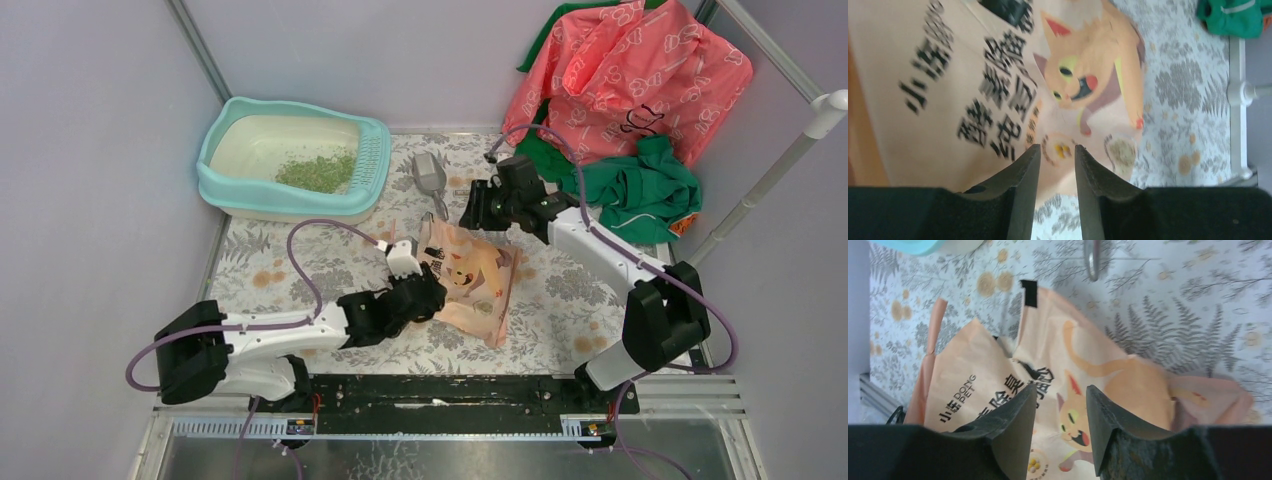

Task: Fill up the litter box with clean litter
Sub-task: Adjust the cat litter bag at the center of the board.

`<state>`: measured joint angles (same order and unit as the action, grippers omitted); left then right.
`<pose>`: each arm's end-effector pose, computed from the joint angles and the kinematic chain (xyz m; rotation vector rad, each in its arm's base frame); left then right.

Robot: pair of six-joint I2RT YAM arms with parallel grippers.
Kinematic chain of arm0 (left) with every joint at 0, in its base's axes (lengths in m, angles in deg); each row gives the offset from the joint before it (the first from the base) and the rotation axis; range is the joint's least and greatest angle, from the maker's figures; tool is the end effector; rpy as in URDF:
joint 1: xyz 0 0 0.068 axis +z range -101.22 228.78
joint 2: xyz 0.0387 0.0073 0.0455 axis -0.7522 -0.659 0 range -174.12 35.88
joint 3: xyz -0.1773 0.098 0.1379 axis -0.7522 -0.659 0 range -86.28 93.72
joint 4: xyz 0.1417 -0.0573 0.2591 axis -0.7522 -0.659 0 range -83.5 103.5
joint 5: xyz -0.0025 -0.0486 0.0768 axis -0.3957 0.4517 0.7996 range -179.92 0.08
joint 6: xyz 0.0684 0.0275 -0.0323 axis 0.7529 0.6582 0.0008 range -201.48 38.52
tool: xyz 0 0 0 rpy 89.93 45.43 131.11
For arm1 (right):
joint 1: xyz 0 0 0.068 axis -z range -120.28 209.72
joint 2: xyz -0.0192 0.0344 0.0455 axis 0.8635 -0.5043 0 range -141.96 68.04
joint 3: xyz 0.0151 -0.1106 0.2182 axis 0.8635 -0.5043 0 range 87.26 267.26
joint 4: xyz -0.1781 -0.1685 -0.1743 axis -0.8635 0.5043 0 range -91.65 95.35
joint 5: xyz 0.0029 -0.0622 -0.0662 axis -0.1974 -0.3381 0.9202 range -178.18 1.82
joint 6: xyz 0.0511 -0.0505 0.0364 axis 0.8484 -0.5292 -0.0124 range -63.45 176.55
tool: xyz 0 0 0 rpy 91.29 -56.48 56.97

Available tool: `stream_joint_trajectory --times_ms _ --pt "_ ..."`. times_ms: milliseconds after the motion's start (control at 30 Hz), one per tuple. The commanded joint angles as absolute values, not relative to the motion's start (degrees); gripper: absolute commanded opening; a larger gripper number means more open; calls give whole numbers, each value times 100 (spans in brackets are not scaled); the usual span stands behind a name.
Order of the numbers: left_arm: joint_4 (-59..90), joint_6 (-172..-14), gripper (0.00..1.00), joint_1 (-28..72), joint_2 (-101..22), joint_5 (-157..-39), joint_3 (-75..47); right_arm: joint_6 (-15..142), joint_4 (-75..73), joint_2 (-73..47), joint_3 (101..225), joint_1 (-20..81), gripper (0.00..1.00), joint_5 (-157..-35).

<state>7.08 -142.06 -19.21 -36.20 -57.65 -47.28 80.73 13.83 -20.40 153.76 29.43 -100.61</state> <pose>0.1556 -0.2856 0.1466 -0.1571 2.2082 -0.6568 0.3506 0.2221 0.2109 -0.2473 2.3021 0.7463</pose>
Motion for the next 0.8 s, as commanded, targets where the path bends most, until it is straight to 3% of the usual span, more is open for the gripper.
stream_joint_trajectory --times_ms 0,267,767 --pt "1581 -13956 39 -1351 -3878 -5755 -4863 7745 1740 -1966 15792 3106 47 -9632" --pt "1893 -14014 37 -863 -4273 -5821 -5466 7604 1689 -2692 16190 3106 32 -9460" --pt "2017 -14588 36 -826 -4361 -5951 -6329 7275 1616 -3976 16939 2833 31 -9646"
